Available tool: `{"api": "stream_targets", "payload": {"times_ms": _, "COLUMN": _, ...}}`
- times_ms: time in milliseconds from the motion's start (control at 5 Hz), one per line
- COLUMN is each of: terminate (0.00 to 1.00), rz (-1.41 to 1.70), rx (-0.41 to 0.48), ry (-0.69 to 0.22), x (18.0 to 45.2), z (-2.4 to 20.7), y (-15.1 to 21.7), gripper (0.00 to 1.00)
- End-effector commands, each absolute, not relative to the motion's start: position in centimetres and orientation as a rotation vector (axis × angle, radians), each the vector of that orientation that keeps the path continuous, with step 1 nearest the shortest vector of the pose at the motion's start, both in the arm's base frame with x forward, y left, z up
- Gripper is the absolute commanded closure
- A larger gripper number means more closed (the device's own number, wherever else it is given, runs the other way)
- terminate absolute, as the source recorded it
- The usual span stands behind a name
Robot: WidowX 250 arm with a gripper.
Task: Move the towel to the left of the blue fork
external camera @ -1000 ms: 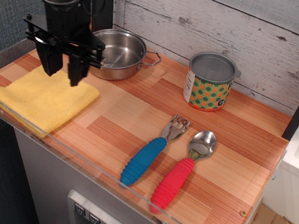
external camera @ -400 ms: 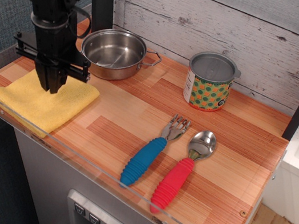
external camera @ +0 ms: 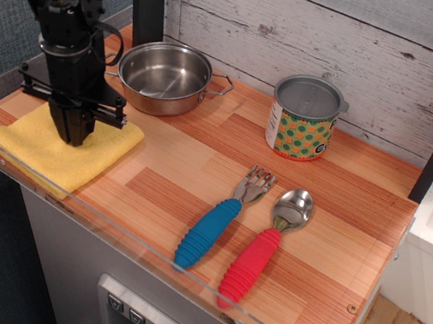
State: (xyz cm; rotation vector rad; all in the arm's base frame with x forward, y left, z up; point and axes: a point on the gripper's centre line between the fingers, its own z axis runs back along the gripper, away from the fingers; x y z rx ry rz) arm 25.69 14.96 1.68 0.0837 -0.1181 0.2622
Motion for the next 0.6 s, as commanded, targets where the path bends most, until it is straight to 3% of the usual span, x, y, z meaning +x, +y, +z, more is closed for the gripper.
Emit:
{"api": "stream_targets", "payload": {"times_ms": 0, "terminate": 0.00, "rz": 0.304, "rx": 0.102, "ry": -0.154, "x": 25.8, "z": 1.9, "y": 14.7, "gripper": 1.00}}
{"api": "stream_targets", "payload": {"times_ms": 400, "terminate": 0.00, "rz": 0.318, "rx": 0.073, "ry": -0.138, "x": 25.8, "z": 1.9, "y": 13.1, "gripper": 1.00}}
